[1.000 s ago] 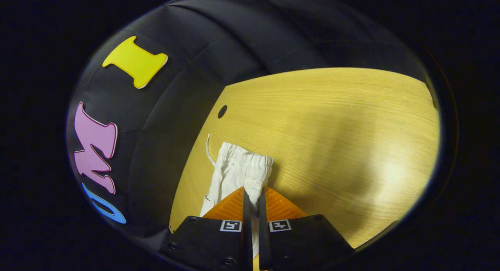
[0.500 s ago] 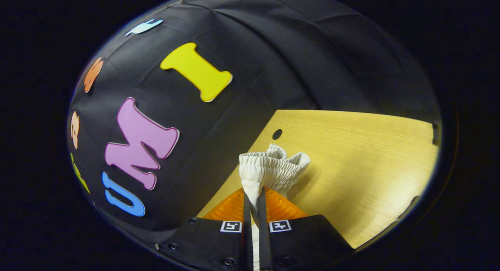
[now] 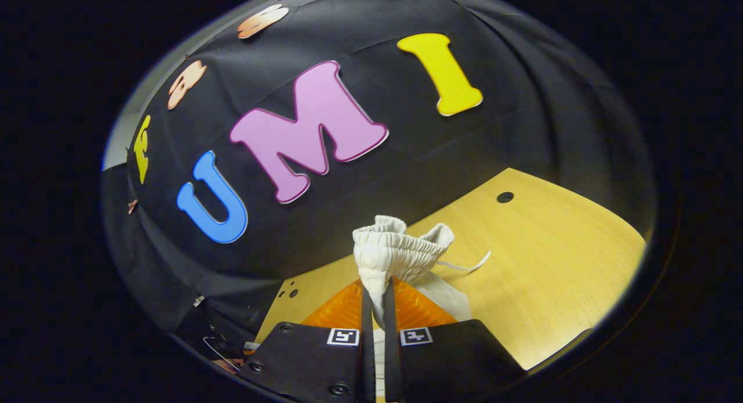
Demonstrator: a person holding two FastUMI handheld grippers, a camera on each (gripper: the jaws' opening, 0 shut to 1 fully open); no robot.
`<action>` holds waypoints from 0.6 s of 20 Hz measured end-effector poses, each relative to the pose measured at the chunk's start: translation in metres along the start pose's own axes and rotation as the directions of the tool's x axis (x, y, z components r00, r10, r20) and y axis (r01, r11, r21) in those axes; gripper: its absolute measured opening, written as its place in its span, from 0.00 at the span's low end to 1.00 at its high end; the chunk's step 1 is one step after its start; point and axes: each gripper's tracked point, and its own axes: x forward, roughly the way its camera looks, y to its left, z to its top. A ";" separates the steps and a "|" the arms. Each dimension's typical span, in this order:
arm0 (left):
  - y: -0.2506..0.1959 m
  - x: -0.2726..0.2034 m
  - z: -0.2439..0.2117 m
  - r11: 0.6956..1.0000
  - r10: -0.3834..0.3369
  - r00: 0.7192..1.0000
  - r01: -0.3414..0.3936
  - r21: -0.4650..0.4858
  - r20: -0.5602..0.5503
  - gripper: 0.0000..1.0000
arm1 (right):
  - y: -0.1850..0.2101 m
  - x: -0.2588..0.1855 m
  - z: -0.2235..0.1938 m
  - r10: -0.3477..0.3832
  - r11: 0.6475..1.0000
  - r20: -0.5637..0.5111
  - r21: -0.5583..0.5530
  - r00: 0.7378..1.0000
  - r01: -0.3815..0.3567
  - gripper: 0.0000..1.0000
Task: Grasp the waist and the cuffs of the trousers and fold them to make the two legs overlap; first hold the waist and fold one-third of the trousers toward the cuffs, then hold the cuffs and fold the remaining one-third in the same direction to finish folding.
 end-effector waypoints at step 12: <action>-0.002 -0.001 -0.001 0.999 -0.022 1.000 0.022 -0.026 -0.002 0.08 | 0.070 0.027 -0.137 0.079 0.971 -0.269 -0.199 0.960 -0.135 0.11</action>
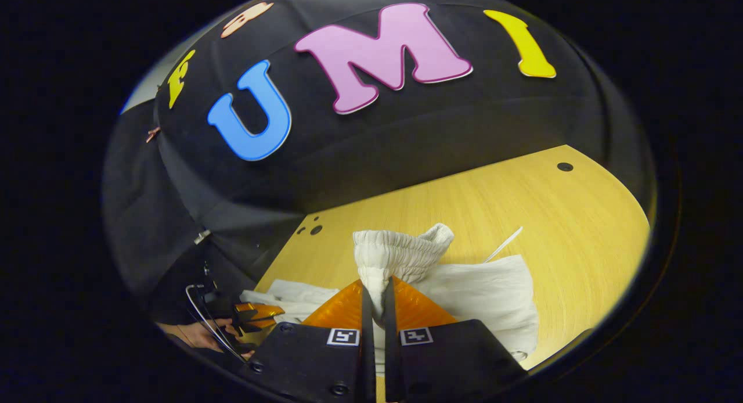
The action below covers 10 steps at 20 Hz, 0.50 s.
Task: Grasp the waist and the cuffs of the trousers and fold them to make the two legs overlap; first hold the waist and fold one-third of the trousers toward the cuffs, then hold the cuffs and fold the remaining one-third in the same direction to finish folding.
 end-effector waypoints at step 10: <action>-0.001 0.000 0.000 0.999 -0.014 1.000 0.014 -0.033 0.005 0.09 | 0.063 0.015 -0.109 0.204 0.957 -0.276 0.259 0.939 -0.131 0.72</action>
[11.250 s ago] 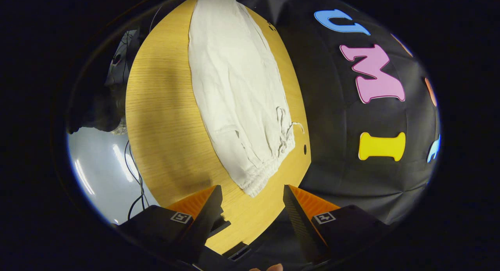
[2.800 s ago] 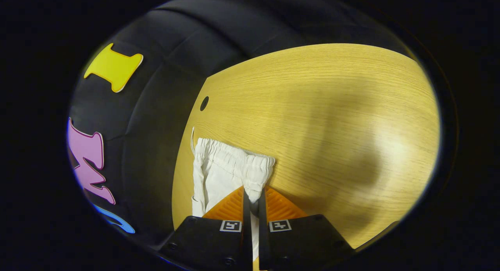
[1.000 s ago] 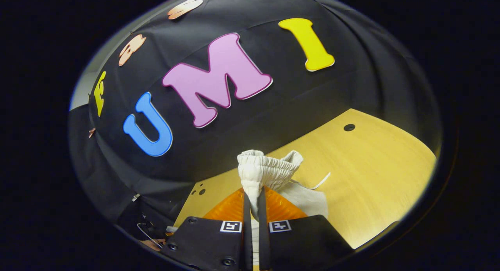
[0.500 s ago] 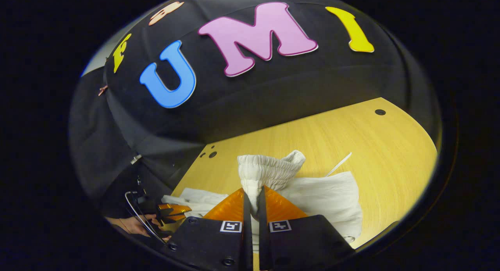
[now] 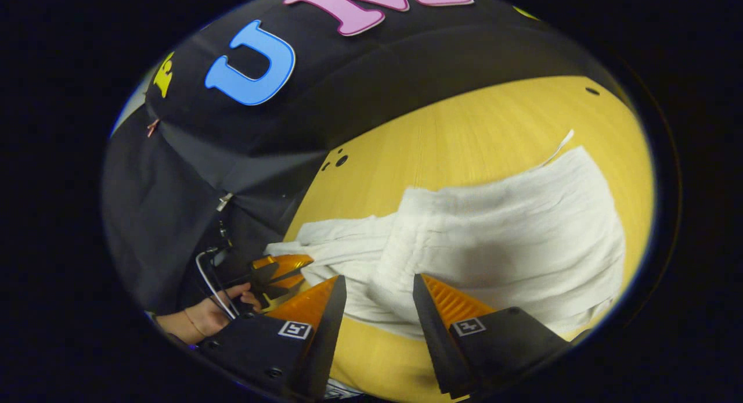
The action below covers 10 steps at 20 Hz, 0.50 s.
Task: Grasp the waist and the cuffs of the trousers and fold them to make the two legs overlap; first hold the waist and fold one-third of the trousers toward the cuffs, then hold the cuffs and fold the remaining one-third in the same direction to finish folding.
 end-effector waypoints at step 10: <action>-0.014 -0.016 0.004 1.000 -0.024 0.998 0.024 -0.001 0.056 0.12 | -0.068 -0.061 0.040 -0.099 0.991 0.132 0.100 0.986 0.086 0.81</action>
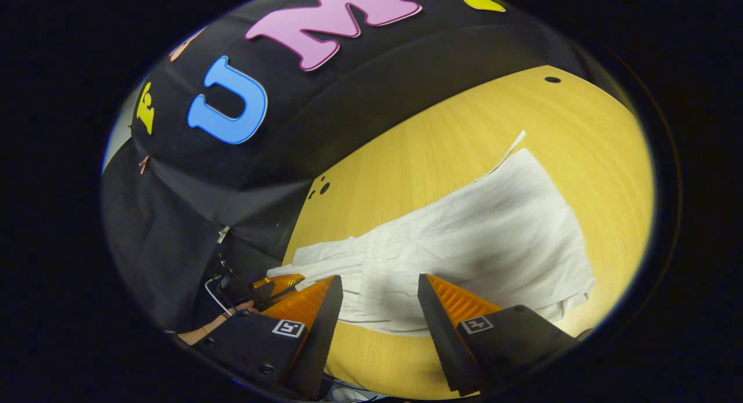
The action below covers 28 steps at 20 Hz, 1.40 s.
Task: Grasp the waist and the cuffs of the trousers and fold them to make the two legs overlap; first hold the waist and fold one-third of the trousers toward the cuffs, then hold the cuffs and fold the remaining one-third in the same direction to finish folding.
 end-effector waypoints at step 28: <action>-0.245 -0.059 -0.152 0.623 -0.269 0.962 0.136 0.770 0.047 0.08 | -0.175 -0.110 0.098 -0.155 0.962 0.170 0.250 0.973 0.109 0.81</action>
